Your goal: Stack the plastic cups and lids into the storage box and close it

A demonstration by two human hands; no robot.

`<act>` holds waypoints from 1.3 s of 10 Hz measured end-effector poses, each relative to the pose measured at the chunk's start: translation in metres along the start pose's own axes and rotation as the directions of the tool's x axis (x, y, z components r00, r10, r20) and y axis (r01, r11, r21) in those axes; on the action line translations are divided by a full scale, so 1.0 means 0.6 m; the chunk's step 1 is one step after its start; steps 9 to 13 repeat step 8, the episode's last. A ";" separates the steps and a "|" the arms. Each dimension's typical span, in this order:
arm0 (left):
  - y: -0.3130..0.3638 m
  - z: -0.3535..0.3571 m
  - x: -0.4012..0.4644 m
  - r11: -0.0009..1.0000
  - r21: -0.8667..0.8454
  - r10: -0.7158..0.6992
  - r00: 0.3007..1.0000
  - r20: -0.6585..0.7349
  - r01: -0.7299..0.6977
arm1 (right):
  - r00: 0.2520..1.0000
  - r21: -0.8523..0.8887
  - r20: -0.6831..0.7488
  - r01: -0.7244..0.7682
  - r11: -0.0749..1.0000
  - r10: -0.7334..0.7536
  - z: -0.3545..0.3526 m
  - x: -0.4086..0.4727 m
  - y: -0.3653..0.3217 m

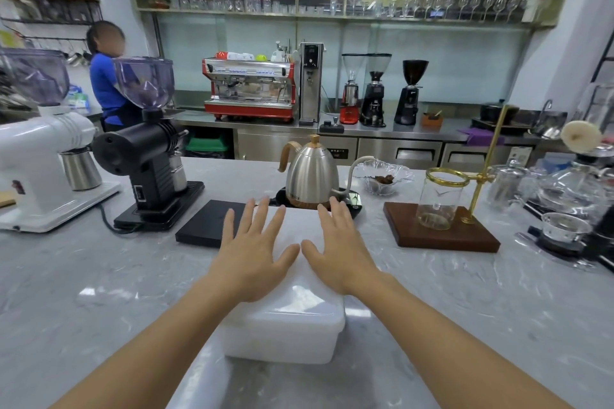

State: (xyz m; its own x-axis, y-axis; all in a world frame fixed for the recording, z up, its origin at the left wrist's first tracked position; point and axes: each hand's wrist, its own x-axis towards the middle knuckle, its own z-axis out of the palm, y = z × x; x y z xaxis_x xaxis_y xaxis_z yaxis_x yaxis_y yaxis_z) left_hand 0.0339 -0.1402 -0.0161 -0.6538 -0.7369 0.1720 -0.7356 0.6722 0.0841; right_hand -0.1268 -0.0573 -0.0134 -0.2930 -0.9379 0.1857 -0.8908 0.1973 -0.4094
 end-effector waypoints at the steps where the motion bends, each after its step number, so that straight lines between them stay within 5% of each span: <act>1: -0.004 0.004 0.002 0.999 0.016 0.040 0.991 0.124 -0.042 | 0.979 -0.059 0.204 -0.016 0.998 0.028 -0.002 0.006 -0.002; 4: -0.003 0.005 0.004 0.999 -0.002 0.042 0.990 0.135 -0.042 | 0.994 -0.101 0.107 -0.012 0.995 0.023 -0.001 0.001 -0.009; 6: 0.011 -0.008 -0.013 0.993 -0.108 0.042 0.995 -0.094 -0.052 | 0.996 -0.041 -0.083 0.016 0.999 -0.020 -0.016 -0.031 -0.027; 8: 0.038 -0.040 -0.009 0.994 0.060 0.104 0.966 -0.236 -0.092 | 0.965 -0.080 -0.248 0.064 0.995 -0.083 -0.094 -0.059 -0.013; 13: 0.038 -0.040 -0.009 0.994 0.060 0.104 0.966 -0.236 -0.092 | 0.965 -0.080 -0.248 0.064 0.995 -0.083 -0.094 -0.059 -0.013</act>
